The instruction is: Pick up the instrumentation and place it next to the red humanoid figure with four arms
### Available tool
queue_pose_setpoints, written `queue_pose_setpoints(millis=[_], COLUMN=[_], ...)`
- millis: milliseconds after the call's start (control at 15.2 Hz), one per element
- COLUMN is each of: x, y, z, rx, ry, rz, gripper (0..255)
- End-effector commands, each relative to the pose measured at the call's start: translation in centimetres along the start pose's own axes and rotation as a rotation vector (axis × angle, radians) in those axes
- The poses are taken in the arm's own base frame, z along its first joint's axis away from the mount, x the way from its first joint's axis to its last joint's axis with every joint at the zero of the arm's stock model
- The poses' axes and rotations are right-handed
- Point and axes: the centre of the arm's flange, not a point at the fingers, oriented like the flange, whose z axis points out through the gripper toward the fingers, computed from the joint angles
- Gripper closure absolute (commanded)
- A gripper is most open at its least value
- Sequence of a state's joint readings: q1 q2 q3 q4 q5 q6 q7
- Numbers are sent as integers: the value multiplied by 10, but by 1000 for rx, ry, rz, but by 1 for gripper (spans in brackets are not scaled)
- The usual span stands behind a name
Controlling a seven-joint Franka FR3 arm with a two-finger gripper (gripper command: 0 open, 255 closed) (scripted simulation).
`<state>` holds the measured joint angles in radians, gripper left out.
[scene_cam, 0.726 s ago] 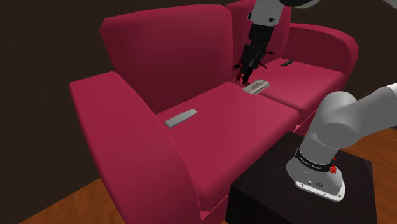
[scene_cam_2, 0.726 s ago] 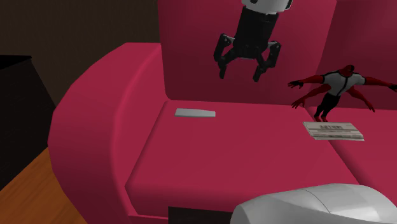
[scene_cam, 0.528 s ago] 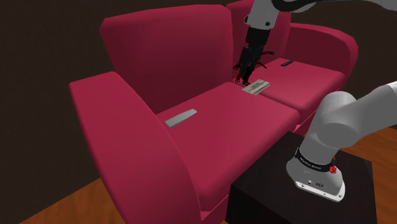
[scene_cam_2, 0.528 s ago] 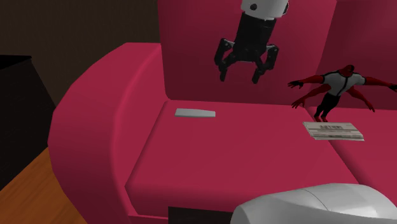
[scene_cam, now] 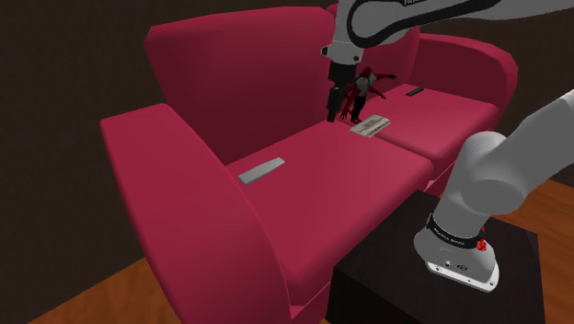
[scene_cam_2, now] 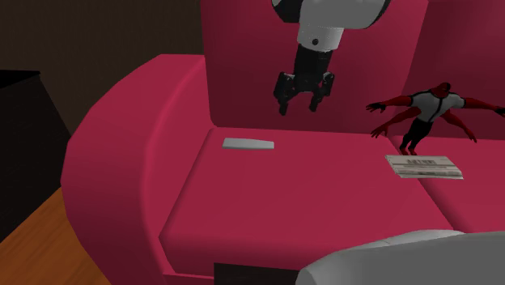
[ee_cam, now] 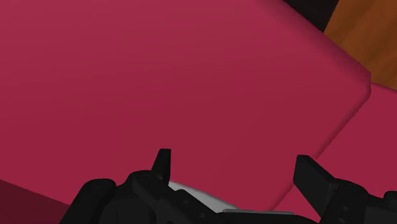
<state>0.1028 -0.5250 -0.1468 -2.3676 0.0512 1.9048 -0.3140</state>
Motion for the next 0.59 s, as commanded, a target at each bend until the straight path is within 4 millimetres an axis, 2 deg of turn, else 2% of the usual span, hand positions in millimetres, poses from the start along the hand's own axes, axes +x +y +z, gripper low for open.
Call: queue_pose_setpoints(millis=[0,528], x=[18,98], y=[10,29], z=[18,89], rx=[-4,-14], ry=[-9,-46], rz=[-80,-380], gripper=[0,0])
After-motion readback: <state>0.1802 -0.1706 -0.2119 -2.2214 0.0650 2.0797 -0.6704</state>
